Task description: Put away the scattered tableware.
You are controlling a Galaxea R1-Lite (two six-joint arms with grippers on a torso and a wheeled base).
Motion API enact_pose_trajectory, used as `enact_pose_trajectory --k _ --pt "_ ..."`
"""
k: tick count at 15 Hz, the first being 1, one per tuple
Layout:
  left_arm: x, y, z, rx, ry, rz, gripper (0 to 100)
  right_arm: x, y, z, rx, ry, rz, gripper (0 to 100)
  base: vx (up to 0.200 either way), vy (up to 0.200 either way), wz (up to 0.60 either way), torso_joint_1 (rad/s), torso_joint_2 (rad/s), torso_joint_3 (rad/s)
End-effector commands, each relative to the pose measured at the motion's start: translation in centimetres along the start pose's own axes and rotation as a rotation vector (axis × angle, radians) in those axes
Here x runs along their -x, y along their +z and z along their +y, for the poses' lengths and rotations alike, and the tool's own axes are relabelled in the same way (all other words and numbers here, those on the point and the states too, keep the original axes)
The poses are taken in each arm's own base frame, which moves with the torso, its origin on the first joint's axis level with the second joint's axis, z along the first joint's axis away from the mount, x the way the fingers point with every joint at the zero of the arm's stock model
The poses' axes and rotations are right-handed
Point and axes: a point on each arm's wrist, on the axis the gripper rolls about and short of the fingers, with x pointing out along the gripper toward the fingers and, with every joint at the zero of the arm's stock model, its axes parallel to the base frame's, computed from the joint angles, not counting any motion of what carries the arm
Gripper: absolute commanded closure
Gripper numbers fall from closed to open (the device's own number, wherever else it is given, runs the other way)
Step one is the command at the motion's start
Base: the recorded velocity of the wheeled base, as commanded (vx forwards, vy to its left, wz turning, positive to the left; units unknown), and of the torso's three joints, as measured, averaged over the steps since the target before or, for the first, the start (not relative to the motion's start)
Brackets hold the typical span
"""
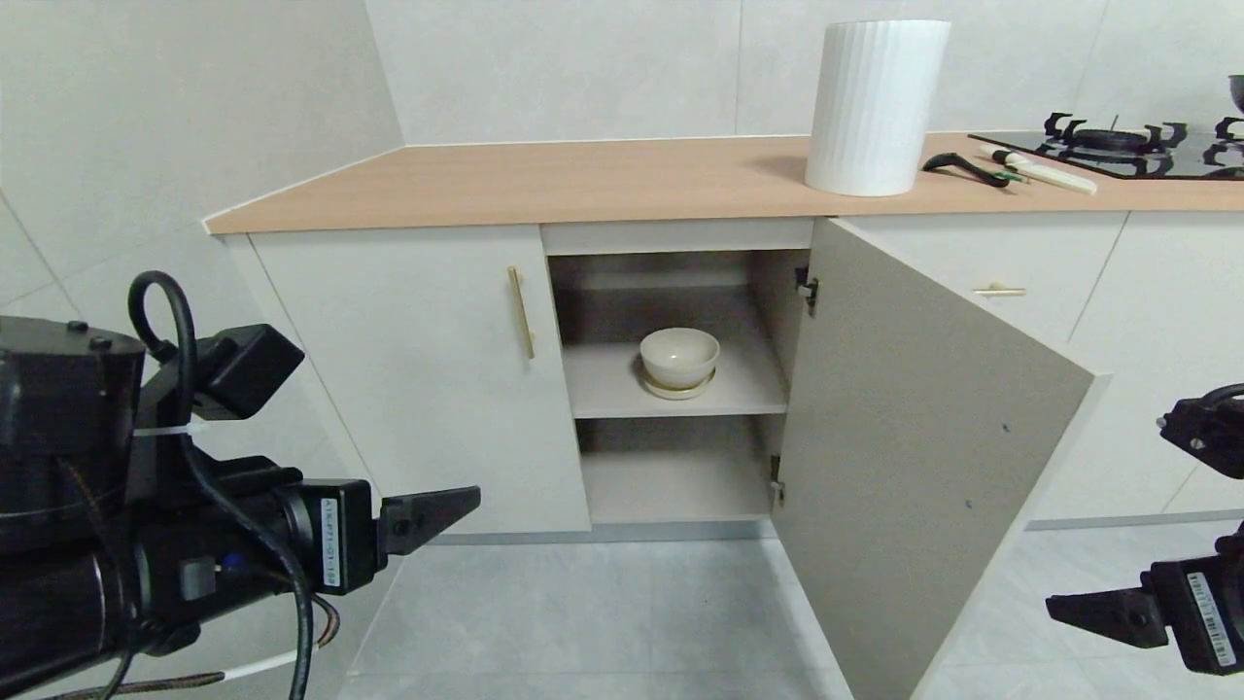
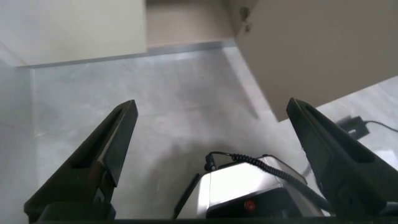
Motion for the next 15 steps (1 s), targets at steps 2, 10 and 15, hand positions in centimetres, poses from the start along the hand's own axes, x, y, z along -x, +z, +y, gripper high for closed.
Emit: enact_pose_trajectory --k 2,10,15 --pt "0.0 0.0 0.0 0.002 0.001 0.001 0 -0.4 1.0 -2.0 -0.074 -0.123 -0.024 0 0.000 0.000 0.00 0.000 0.00 0.000" --pt "0.1 0.1 0.0 0.003 -0.002 -0.006 0 -3.5 4.7 -6.0 -0.283 -0.266 -0.179 0 0.000 0.000 0.00 0.000 0.00 0.000" --pt "0.1 0.0 0.0 0.002 -0.003 -0.005 0 -5.4 6.1 -6.1 -0.378 -0.251 -0.253 0 0.000 0.000 0.00 0.000 0.00 0.000"
